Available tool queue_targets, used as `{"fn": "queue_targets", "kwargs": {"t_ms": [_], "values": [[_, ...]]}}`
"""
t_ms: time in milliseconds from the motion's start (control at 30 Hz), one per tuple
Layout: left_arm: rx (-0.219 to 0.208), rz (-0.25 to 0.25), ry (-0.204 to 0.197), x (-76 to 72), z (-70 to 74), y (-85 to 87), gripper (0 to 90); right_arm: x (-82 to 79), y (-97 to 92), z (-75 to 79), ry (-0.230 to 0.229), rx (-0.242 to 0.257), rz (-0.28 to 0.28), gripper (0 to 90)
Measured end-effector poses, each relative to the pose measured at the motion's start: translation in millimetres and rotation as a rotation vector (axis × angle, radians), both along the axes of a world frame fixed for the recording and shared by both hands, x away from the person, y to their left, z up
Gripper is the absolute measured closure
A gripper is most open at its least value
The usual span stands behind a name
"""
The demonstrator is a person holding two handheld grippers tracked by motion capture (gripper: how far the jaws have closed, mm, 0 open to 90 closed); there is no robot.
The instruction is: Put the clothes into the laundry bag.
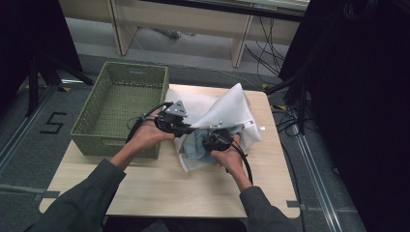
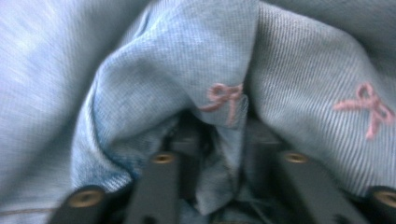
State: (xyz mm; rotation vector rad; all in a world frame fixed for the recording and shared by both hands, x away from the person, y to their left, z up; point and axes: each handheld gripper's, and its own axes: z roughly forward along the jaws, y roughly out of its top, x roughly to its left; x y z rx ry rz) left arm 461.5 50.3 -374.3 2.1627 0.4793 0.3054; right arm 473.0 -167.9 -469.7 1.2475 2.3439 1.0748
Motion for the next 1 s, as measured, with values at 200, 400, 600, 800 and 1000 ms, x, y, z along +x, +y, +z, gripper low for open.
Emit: {"fn": "queue_targets", "kwargs": {"t_ms": [200, 400, 600, 800, 1000], "values": [[-0.006, 0.004, 0.007, 0.9, -0.8, 1.1, 85.2, -29.1, -14.2, 35.7, -0.054, 0.011, 0.045, 44.2], [0.002, 0.002, 0.004, 1.9, -1.2, -0.4, 85.0, -54.9, -13.9, 43.8, -0.042, 0.045, 0.164, 39.7], [0.029, -0.011, -0.001, 1.0, -1.6, -2.6, 85.0, -45.0, 23.7, -14.5, -0.019, -0.182, 0.192, 45.4], [0.026, -0.004, 0.014, 1.9, -4.7, -3.2, 85.3, -20.0, 12.9, 9.9, -0.096, -0.102, 0.093, 78.3], [0.038, -0.048, 0.015, -5.7, -1.9, -12.8, 85.6, -9.0, 5.8, 9.7, -0.101, -0.055, 0.05, 79.3]]}}
